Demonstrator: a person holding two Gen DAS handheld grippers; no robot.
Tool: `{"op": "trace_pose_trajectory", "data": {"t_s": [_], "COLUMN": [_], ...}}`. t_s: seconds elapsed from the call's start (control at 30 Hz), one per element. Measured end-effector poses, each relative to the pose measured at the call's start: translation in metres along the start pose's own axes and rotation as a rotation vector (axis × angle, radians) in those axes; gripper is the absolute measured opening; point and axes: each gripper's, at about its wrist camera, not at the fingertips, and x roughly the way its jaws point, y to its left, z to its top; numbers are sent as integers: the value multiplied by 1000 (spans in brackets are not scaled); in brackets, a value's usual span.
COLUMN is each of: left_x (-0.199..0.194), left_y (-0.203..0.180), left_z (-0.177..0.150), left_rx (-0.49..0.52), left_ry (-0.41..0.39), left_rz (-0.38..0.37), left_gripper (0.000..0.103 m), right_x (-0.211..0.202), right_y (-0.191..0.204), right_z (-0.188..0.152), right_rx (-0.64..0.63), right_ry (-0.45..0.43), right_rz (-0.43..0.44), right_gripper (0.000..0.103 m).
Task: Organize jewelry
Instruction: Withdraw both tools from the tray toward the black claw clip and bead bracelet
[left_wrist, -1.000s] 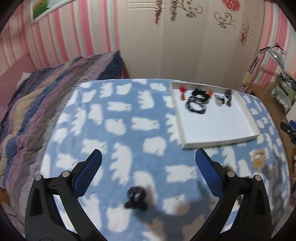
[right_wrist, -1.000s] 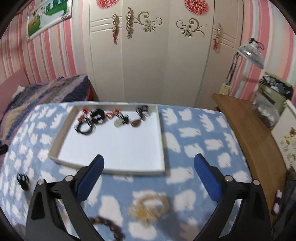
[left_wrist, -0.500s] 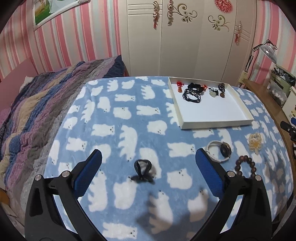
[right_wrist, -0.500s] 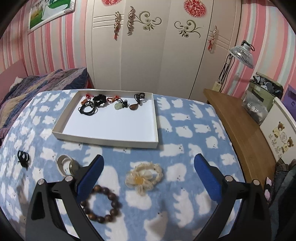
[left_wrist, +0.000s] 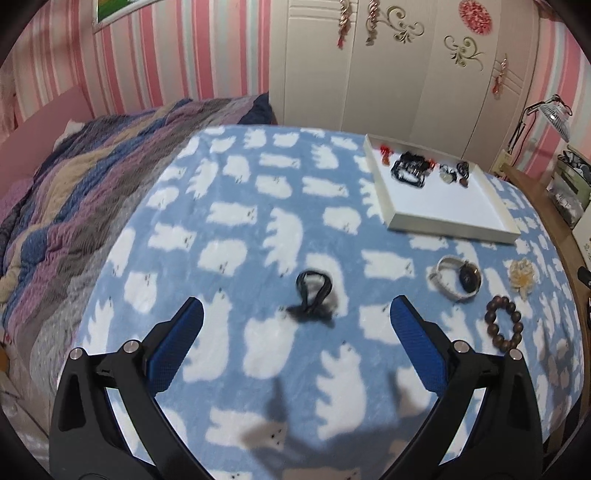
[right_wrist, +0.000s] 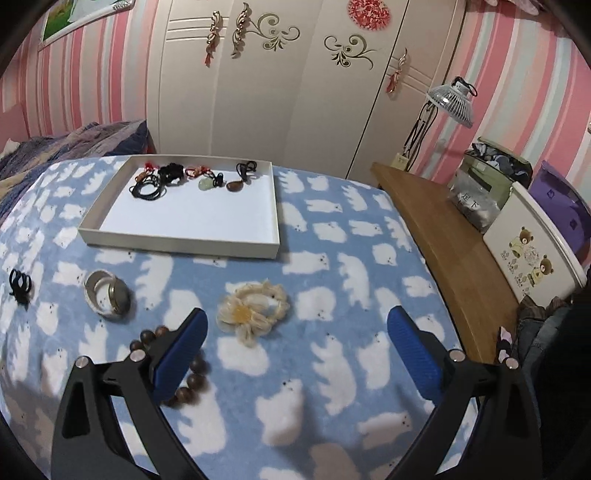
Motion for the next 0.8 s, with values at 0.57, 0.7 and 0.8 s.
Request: {"op": "trace_pose_trajectory", "data": {"t_s": [0.57,0.7,0.8], "left_x": [22,35,40], "left_y": [15,18,20], "left_z": [-54,-60,-59], "left_rx": [-38,-53,-52], "left_ry": [74,104,106], "left_rz": [-8,-15,-9], "left_gripper": [100,100,100], "right_x": [28,33,36], "right_y": [18,22,25], "right_z": [-70,-75,-75], "right_rx": [1,3,-4], "right_ry": [109,117,115], "right_rz": [26,36,36], "right_gripper": [98,98,98]}}
